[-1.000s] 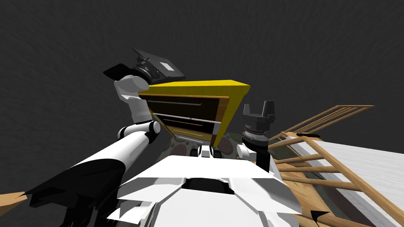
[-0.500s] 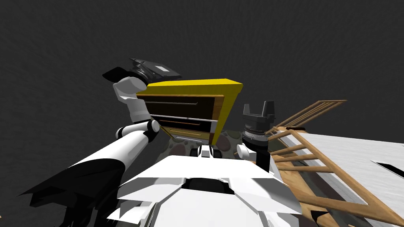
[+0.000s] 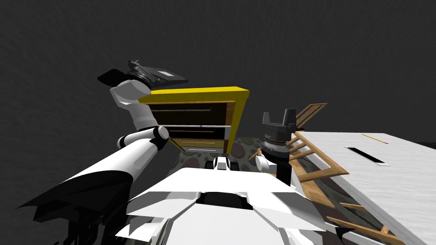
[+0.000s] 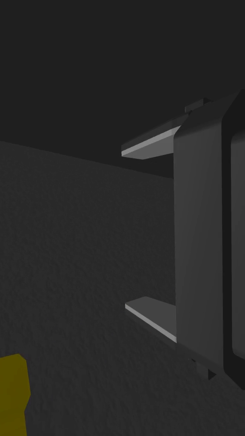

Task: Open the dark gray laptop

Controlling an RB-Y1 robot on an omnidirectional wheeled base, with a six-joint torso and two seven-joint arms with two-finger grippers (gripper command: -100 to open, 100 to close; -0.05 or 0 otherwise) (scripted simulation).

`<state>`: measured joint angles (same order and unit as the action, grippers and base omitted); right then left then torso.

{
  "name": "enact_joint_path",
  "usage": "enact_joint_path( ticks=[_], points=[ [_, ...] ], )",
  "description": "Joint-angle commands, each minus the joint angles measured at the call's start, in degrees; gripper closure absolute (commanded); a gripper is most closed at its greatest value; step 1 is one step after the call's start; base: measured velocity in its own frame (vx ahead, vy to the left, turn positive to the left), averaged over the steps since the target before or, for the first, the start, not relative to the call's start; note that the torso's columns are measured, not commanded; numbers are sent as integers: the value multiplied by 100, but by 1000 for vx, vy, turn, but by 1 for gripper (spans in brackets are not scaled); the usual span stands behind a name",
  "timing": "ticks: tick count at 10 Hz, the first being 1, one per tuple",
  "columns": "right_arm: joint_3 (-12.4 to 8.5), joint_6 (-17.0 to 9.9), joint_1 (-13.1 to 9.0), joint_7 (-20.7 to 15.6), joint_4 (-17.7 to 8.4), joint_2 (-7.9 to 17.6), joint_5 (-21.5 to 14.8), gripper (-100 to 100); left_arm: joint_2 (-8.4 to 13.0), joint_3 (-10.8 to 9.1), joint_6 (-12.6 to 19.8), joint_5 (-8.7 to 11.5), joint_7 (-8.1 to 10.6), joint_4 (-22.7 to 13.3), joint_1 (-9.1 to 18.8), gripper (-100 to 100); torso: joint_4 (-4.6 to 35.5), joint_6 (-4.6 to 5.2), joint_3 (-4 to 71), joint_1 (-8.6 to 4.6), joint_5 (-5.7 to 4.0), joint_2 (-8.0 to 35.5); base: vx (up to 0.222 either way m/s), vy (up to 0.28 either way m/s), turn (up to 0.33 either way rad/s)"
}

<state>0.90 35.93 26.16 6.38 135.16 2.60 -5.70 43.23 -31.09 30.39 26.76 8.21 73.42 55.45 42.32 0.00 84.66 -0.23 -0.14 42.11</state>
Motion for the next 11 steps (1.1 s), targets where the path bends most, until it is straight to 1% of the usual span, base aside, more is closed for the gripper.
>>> enact_joint_path(
  ticks=[1, 3, 4, 5, 6, 11],
  points=[
    [0, 1, 1, 0, 1, 0, 0, 0, 135, -26, 312, 57, 18, 104, 85, -100, -2, -6, 11, -2, 0, -15, 71, -29, 48],
    [0, 1, 1, 0, 1, 0, 0, 0, 335, -72, 647, 81, 53, 157, 269, -100, 4, 8, -4, 4, -3, 14, 67, -15, -2],
    [0, 1, 1, 0, 1, 0, 0, 0, 385, -84, 731, 87, 62, 170, 315, -100, 9, 1, -16, 11, 3, 29, 56, -4, 1],
    [0, 1, 1, 0, 1, 0, 0, 0, 328, -85, 685, 80, 63, 193, 239, -100, 13, -1, -23, 17, 5, 40, 26, -1, 0],
    [0, 0, 0, 0, 0, 0, 0, 0, 332, -83, 706, 79, 64, 186, 247, 0, 11, -2, -28, 20, 10, 46, 7, -2, -5],
    [0, 0, 0, 0, 0, 0, 0, 0, 305, -72, 739, 75, 61, 154, 206, 0, 10, 0, -17, 10, 2, 30, 0, 0, 0]
  ],
)
